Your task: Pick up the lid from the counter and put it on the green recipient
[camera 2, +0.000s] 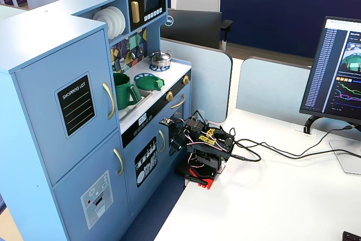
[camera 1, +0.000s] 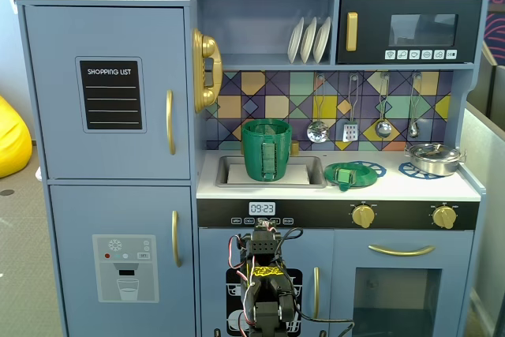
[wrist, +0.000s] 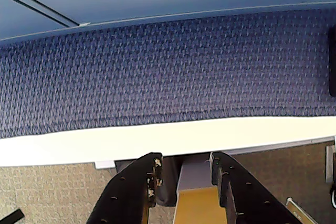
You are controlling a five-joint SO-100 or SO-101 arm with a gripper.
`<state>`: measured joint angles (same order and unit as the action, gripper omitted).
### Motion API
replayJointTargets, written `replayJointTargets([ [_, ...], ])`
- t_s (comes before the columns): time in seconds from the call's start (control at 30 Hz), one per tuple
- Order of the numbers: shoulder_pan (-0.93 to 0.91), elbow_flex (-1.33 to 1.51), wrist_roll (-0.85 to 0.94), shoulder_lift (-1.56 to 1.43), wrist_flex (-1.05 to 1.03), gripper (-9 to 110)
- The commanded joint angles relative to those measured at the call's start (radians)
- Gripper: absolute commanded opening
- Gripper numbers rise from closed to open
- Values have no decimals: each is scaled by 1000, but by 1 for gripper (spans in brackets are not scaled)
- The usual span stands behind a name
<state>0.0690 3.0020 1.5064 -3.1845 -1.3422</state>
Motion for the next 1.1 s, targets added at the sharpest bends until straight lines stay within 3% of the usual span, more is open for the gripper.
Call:
replayJointTargets([
  [0.0, -43, -5, -23, 6, -186, 0],
  [0.33, -48, -3, -26, 6, -184, 0],
  [0.43, -107, -15, -20, 8, -101, 0],
  [0.8, -449, -497, 64, 331, 518, 0],
  [0.93, -543, -537, 126, 376, 782, 0],
  [1.07, -584, -554, 155, 416, 914, 1],
])
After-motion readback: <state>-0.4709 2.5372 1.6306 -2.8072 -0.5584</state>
